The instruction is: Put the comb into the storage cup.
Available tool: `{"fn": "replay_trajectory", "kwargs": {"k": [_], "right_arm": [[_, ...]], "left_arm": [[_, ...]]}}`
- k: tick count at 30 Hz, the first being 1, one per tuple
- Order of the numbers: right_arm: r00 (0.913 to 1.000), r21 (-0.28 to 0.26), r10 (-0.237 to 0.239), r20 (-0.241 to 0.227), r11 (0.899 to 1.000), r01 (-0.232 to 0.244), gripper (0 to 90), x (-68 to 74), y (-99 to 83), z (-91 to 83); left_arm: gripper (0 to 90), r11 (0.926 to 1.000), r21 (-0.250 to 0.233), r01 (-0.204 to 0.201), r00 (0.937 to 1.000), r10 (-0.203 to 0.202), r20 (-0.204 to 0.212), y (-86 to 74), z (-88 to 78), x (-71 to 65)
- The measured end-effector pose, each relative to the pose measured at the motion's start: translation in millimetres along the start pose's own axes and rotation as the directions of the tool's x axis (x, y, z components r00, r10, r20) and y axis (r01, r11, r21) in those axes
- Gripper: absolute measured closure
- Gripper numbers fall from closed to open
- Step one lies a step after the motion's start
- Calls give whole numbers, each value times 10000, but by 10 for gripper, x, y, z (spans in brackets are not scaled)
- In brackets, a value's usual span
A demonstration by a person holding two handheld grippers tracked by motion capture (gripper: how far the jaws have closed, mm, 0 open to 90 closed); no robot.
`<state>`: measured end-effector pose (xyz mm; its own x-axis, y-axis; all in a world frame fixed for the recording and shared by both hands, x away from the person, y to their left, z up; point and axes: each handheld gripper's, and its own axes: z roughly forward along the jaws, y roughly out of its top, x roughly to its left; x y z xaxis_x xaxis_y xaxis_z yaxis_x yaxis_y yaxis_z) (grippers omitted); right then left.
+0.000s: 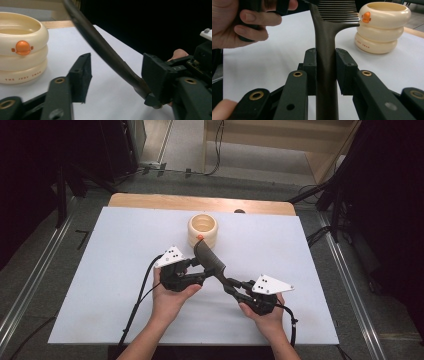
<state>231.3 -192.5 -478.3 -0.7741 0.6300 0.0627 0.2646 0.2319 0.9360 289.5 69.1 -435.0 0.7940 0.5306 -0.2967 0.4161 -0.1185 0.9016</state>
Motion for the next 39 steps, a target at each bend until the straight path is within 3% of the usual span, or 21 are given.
{"fn": "replay_trajectory", "kwargs": {"k": [4, 10, 17, 21, 23, 26, 31, 33, 34, 39], "right_arm": [[9998, -50, -178, -73, 9998, 178, 706, 43, 8, 24], [9995, 19, -321, -41, 9995, 321, 706, 87, 8, 56], [9991, -40, -429, 64, 9991, 429, 705, 107, -6, 95], [9979, -60, -618, 209, 9981, 620, 705, 121, -25, 125], [9982, -36, -583, 114, 9983, 583, 705, 126, -32, 144], [9989, 37, -450, -110, 9990, 450, 696, 135, -30, 171], [9975, -200, -481, -522, 9987, 471, 592, 83, -50, 209], [9963, -504, -699, -501, 9964, 674, 506, 45, -81, 223], [9967, -550, -592, -560, 9969, 561, 485, 20, -92, 219], [9995, -399, 59, 312, 9992, -46, 327, -90, -104, 133]], "left_arm": [[513, 9991, 220, 375, 9992, -378, 102, -12, 38, 11], [604, 9984, 334, 451, 9989, -455, 113, -11, 38, 15], [699, 9959, 342, 835, 9959, -846, 325, -4, 18, 39], [764, 9900, 279, 1383, 9847, -1404, 1030, 2, 7, 82], [808, 9855, 169, 1689, 9717, -1694, 1650, -4, -1, 106], [834, 9850, 114, 1722, 9647, -1710, 2002, -3, -16, 113], [836, 9847, -114, 1739, 9654, -1682, 1991, 26, -76, 148], [836, 9873, -179, 1580, 9706, -1519, 1868, 35, -104, 166], [836, 9890, -178, 1471, 9734, -1415, 1804, 38, -116, 173], [836, 9948, -224, 991, 9848, -948, 1453, 41, -153, 183]]}}
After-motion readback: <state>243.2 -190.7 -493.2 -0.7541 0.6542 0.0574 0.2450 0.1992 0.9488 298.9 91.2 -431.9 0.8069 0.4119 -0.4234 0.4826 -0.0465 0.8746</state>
